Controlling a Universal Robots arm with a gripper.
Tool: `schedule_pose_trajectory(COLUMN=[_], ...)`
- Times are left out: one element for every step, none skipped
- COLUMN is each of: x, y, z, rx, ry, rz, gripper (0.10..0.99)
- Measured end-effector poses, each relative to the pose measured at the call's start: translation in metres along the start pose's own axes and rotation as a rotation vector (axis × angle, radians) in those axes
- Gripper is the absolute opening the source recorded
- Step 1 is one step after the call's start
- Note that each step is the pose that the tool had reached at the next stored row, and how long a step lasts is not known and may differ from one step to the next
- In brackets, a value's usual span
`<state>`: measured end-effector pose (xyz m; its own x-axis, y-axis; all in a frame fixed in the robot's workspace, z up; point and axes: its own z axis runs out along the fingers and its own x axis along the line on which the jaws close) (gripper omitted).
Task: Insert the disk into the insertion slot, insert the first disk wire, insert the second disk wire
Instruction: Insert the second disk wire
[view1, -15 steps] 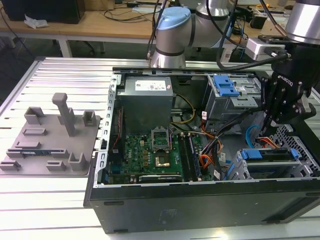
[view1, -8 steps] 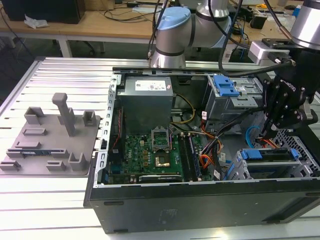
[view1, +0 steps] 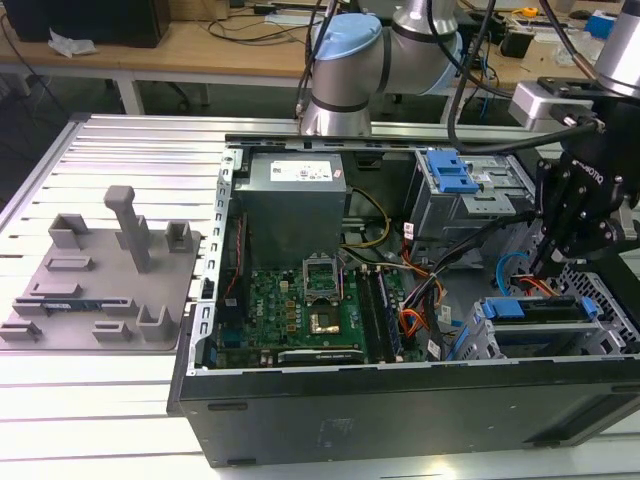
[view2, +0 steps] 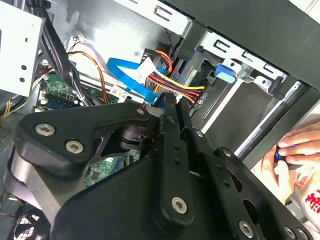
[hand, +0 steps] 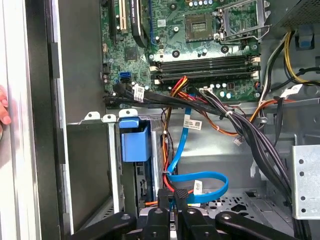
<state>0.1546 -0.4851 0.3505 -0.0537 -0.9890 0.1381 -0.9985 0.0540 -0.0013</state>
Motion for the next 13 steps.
schedule_pose_trajectory(x=[-0.0001, -0.0001, 0.0007, 0.0062, 0.0091, 0.0113, 0.0123, 0.0134, 0.0148, 0.0173, 0.0179, 0.0184, 0.0197], y=[-0.0001, 0.0000, -0.0001, 0.0005, 0.0010, 0.0014, 0.0016, 0.0018, 0.0022, 0.0028, 0.0028, 0.0028, 0.0027], z=[0.0000, 0.0001, 0.0002, 0.0011, 0.0018, 0.0023, 0.0026, 0.0031, 0.0037, 0.0041, 0.0043, 0.0043, 0.0044], rx=[-0.003, -0.005, -0.005, -0.005, -0.005, -0.005, -0.005, -0.004, -0.003, -0.002, -0.002, -0.002, -0.002], ry=[-0.0001, -0.0002, -0.0005, -0.0049, -0.0083, -0.0124, -0.0159, -0.0229, -0.0332, -0.0373, -0.0379, -0.0381, -0.0422], rz=[0.019, 0.033, 0.036, 0.037, 0.034, 0.029, 0.026, 0.018, 0.004, -0.002, -0.002, -0.002, -0.002], gripper=[0.161, 0.161, 0.161, 0.161, 0.161, 0.161, 0.161, 0.161, 0.161, 0.161, 0.161, 0.161, 0.161])
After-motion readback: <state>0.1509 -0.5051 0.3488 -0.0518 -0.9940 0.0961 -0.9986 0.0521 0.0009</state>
